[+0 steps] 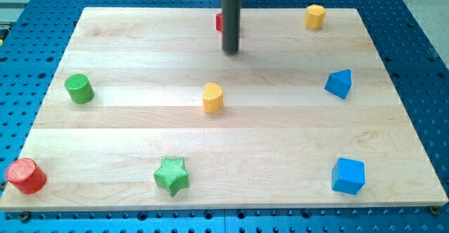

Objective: Move the red star to the top of the heart

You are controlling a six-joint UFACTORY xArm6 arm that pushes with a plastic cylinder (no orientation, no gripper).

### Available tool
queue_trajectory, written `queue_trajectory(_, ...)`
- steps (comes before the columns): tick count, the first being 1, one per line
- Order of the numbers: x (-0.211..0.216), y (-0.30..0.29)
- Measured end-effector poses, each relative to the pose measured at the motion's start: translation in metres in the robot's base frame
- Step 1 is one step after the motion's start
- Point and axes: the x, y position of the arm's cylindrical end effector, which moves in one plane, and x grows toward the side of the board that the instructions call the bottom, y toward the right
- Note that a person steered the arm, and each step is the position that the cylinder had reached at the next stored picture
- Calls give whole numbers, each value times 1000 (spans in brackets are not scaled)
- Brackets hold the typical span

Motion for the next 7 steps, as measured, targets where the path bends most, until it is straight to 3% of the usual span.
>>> queue_trajectory(2,-84,36)
queue_trajectory(3,-96,-21)
queue_trajectory(4,-58,-82)
queue_trajectory(5,-54,-61)
queue_trajectory(6,-99,-61)
queue_trajectory(7,-103,-13)
